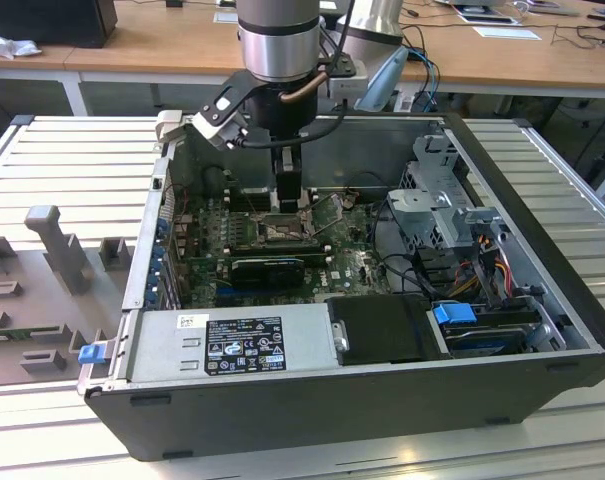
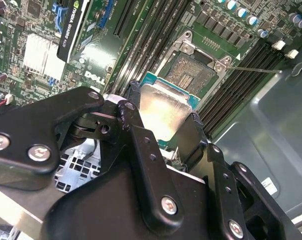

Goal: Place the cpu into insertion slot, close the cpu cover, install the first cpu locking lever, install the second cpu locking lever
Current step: 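Place the cpu into insertion slot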

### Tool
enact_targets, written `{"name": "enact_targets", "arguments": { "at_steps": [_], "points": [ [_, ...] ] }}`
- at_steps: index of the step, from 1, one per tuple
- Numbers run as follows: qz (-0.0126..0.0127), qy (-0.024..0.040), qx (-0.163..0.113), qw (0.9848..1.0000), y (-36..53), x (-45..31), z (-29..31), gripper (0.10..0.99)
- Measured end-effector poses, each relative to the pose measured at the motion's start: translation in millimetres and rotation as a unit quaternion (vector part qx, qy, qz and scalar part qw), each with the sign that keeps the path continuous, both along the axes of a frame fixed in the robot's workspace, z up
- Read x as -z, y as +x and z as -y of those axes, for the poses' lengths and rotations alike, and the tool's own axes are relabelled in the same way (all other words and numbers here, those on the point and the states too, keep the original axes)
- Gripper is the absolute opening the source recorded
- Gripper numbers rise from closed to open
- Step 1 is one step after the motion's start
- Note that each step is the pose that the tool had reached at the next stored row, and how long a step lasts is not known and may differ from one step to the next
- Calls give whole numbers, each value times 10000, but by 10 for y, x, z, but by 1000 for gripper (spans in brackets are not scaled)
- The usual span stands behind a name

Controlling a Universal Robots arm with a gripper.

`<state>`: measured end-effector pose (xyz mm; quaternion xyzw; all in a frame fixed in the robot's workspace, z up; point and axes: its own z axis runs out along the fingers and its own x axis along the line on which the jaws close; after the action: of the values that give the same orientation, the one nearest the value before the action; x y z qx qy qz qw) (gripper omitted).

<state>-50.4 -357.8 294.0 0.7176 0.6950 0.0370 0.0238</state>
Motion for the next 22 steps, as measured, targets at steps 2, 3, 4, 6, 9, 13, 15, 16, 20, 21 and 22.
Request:
{"name": "enact_targets", "arguments": {
  "at_steps": [2,3,4,6,9,13,15,16,20,21,22],
  "points": [
    [0,0,-1,10000,-5,17,0,529],
    [0,0,-1,10000,-5,25,0,529],
    [-1,-1,-1,10000,-6,31,0,529],
    [-1,0,0,10000,-6,40,0,529],
    [-2,0,-1,10000,-8,56,0,529],
    [-2,0,0,10000,-9,72,0,529],
    [-2,0,-1,10000,-11,83,0,529],
    [-2,0,-1,10000,-11,85,0,529],
    [-2,0,-1,10000,-14,103,0,529],
    [-2,0,-1,10000,-15,108,0,529],
    [-2,-1,0,10000,-15,113,0,529]
  ]
}}
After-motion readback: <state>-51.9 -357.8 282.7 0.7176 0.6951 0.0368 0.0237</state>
